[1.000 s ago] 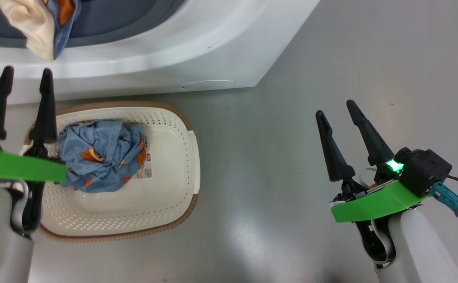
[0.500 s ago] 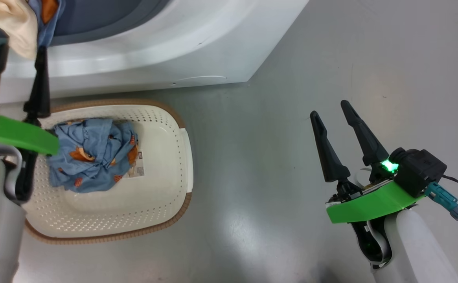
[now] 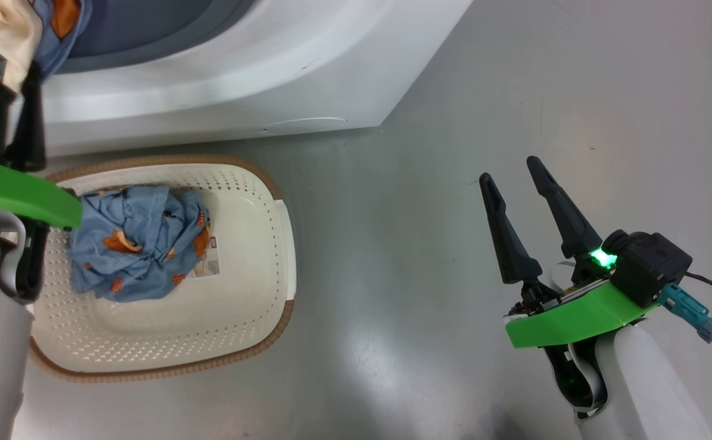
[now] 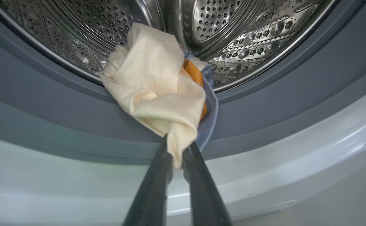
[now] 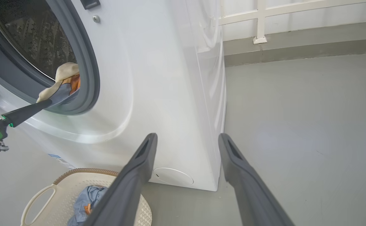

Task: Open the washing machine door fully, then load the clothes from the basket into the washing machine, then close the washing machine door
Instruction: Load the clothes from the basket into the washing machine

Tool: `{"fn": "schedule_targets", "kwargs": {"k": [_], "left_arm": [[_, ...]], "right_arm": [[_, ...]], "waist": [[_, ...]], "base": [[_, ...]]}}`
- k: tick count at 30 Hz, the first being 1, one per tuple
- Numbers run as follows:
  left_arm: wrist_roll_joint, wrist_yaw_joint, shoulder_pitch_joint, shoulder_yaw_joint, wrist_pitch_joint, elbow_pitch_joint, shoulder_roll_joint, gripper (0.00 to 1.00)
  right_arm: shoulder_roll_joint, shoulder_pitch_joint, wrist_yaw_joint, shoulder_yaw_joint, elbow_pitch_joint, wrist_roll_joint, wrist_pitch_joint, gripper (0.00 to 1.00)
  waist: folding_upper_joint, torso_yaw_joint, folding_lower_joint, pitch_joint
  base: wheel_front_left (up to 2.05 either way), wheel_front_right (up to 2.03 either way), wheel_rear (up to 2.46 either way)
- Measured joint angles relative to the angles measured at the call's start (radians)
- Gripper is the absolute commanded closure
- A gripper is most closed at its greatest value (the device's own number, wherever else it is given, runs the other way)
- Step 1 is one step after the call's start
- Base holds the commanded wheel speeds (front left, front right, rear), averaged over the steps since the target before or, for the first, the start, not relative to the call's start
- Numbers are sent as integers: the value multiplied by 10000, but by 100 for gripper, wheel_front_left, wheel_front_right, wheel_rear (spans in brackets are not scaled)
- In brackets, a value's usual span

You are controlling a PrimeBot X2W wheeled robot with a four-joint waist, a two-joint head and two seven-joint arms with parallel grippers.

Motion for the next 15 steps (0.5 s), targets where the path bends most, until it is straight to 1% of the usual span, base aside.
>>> {"fn": "schedule_targets", "kwargs": {"k": [5,9,15], "left_arm": [[-2,0,-288,-121,0,-48,10,100],[-17,0,-500,-197,0,-84,140,100],[-395,0,-1501,-548,0,585,291,100]], "right_arm": [[8,0,0,8,0,0,0,0],[48,0,0,65,6,0,0,0],[151,0,0,330,15,25,0,0]], "waist": [[0,-16,0,-50],[0,-75,0,-90],[0,-303,0,-133]], "base": [[0,0,0],[0,0,0],[0,0,0]]}}
